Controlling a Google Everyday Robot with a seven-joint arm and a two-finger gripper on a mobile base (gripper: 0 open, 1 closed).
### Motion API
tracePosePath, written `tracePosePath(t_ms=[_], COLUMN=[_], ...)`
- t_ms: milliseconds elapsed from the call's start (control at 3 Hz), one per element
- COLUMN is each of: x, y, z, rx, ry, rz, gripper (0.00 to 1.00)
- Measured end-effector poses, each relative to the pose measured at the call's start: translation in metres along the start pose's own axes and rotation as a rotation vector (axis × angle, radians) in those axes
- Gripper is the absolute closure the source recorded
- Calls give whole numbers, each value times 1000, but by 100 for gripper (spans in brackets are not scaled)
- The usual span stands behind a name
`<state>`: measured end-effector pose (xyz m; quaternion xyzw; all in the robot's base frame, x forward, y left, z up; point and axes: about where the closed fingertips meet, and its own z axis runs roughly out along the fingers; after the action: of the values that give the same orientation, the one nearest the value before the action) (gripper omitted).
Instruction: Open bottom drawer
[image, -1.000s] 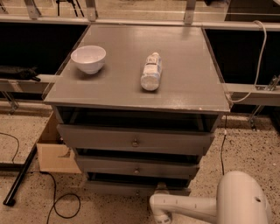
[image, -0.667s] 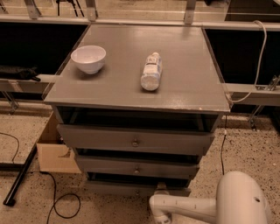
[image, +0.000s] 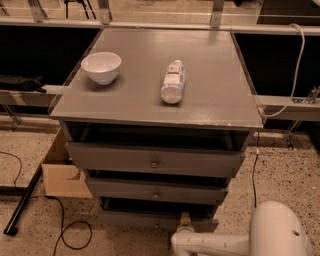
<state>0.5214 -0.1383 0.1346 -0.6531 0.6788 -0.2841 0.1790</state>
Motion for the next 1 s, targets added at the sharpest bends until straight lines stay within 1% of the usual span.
tracePosePath(t_ms=[333, 667, 1000], x=[0, 0, 0], y=[0, 0, 0], z=[0, 0, 0], rx=[0, 0, 0], ry=[0, 0, 0], rz=[0, 0, 0], gripper=[100, 81, 58])
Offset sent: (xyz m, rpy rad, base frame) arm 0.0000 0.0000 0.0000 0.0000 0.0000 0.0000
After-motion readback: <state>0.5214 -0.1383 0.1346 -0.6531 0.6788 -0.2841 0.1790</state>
